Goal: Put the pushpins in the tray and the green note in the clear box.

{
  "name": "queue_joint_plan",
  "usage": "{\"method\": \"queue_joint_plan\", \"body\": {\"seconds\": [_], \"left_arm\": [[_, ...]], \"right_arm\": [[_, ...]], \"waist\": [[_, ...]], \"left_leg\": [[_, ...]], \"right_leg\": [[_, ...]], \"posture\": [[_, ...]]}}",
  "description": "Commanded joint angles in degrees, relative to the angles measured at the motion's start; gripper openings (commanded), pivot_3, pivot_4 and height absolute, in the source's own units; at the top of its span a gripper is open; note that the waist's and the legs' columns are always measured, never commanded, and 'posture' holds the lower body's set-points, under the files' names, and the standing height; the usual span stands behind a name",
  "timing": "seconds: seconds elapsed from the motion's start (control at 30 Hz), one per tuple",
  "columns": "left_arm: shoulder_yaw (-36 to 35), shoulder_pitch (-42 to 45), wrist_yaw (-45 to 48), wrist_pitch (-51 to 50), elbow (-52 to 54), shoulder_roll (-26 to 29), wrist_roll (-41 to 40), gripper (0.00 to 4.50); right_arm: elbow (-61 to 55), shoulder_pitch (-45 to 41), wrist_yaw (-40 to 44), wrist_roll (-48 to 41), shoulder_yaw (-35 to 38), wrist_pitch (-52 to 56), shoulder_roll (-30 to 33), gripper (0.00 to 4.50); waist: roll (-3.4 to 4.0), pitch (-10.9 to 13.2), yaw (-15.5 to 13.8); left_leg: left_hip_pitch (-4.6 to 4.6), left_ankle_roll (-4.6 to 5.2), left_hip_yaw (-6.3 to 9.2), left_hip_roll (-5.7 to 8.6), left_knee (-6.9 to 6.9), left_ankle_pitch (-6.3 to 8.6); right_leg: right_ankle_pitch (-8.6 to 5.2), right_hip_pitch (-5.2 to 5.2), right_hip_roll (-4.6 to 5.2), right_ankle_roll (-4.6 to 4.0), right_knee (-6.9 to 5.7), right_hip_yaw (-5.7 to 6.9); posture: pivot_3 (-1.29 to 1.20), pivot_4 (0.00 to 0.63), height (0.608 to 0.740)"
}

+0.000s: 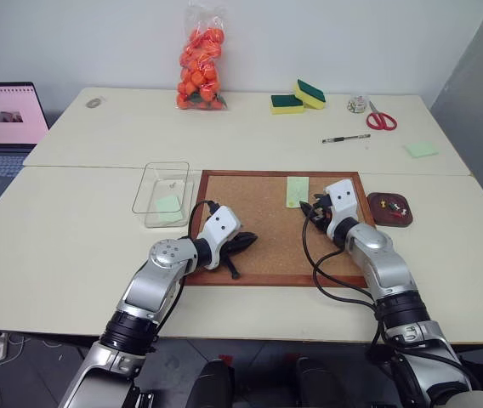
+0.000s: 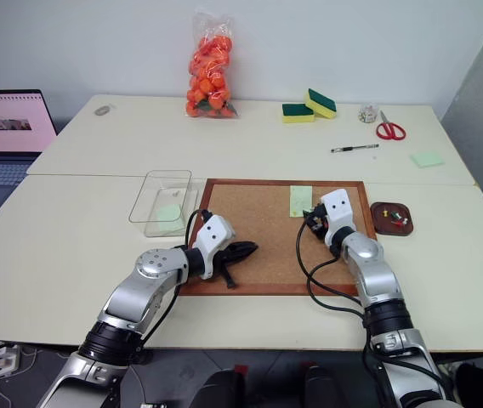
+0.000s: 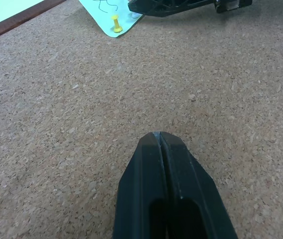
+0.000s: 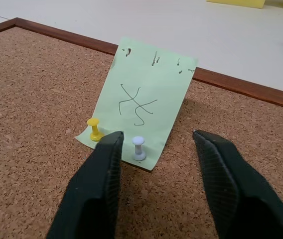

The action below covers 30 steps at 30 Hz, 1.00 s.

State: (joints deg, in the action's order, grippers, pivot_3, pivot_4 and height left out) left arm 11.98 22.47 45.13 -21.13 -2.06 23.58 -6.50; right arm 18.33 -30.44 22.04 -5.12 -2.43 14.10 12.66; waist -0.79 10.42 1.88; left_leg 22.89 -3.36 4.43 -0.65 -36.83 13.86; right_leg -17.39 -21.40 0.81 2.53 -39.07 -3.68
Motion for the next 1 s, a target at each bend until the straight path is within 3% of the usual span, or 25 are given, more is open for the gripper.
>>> {"method": "queue_joint_plan", "body": {"seconds": [0.03, 0.23, 1.0], "left_arm": [[1.42, -1.28, 0.68, -0.95, 0.82, 0.15, 0.23, 0.0], [1.41, -1.64, 0.61, -1.2, 1.29, 0.18, 0.22, 0.0], [1.84, -1.85, 0.91, -1.65, 1.26, 0.07, 0.37, 0.0]], "right_arm": [[-0.78, -1.36, -0.14, 0.55, -0.27, -0.31, -0.28, 1.22], [-0.56, -1.52, -0.11, 0.65, -0.73, 0.68, -0.45, 0.04], [-9.27, 1.01, 1.32, -5.76, 3.79, -1.48, -1.73, 0.04]], "waist": [[0.0, 0.0, 0.01], [0.0, 0.0, 0.01], [0.0, 0.0, 0.01]], "left_leg": [[0.0, 0.0, 0.0, 0.0, 0.0, 0.0], [0.0, 0.0, 0.0, 0.0, 0.0, 0.0], [0.0, 0.0, 0.01, 0.0, 0.0, 0.0]], "right_leg": [[0.0, 0.0, 0.0, 0.0, 0.0, 0.0], [0.0, 0.0, 0.0, 0.0, 0.0, 0.0], [0.0, 0.01, 0.0, 0.0, 0.0, 0.0]], "posture": [[0.0, 0.15, 0.74], [0.0, 0.15, 0.74], [0.0, 0.15, 0.74]]}}
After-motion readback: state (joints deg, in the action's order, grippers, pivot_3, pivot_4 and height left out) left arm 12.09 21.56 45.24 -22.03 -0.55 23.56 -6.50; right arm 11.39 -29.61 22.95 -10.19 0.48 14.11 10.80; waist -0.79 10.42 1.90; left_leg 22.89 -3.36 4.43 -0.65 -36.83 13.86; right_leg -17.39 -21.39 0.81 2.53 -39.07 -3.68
